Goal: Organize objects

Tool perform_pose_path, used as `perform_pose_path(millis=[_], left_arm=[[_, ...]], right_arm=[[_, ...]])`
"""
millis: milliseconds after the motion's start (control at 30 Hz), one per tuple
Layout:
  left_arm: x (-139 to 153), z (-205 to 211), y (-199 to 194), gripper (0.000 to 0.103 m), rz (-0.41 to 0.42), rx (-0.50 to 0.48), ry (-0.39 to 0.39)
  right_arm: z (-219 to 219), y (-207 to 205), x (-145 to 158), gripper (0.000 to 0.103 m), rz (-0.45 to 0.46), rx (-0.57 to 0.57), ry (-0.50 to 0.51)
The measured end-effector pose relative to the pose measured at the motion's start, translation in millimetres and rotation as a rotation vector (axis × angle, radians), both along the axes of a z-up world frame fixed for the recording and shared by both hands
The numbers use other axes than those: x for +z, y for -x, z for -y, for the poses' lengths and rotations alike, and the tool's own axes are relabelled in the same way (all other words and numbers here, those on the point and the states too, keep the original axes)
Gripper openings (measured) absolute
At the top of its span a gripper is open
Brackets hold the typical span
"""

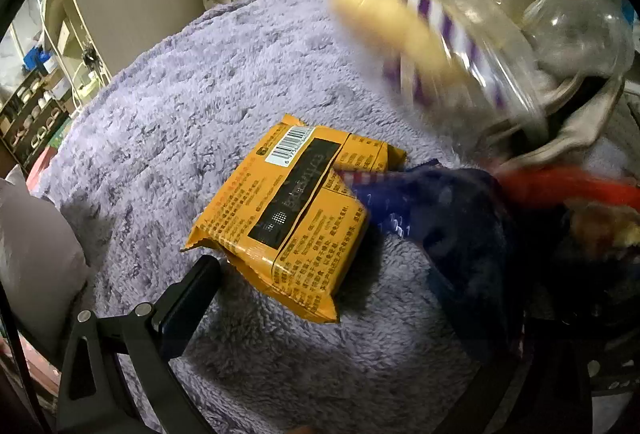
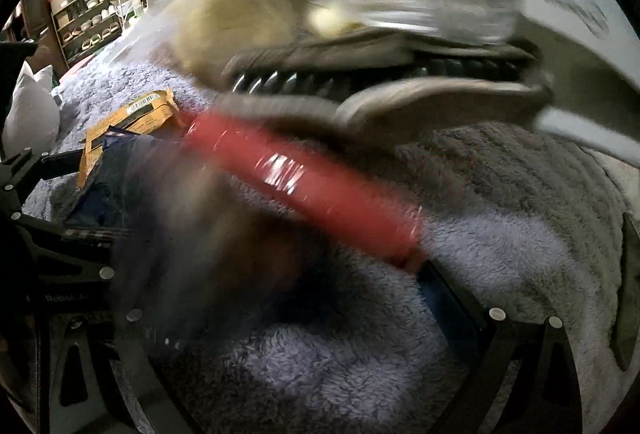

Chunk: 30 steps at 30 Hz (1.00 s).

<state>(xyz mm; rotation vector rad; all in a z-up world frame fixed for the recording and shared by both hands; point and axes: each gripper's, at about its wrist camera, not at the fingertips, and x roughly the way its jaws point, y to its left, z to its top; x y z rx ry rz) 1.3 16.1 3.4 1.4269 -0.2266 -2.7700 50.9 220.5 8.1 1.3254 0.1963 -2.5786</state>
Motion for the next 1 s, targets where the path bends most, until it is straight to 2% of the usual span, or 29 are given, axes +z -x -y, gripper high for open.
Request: perform_pose_path(millis=[200,333,1000], left_arm=[[-1,0,-1,0.103,-0.003,-0.002,0.006],[1,-1,1,0.103,-0.001,-0.001,0.008],[-1,-2,1,0.103,-0.003,-0.002,0.012]], right_arm=[[9,-3,-3,0.103,-0.031,0.014,-0.071],[-1,2,-7,0.103,0.002,0.010,-0.008],[-20,1,-15,0.103,0.000,0.012,-0.012]])
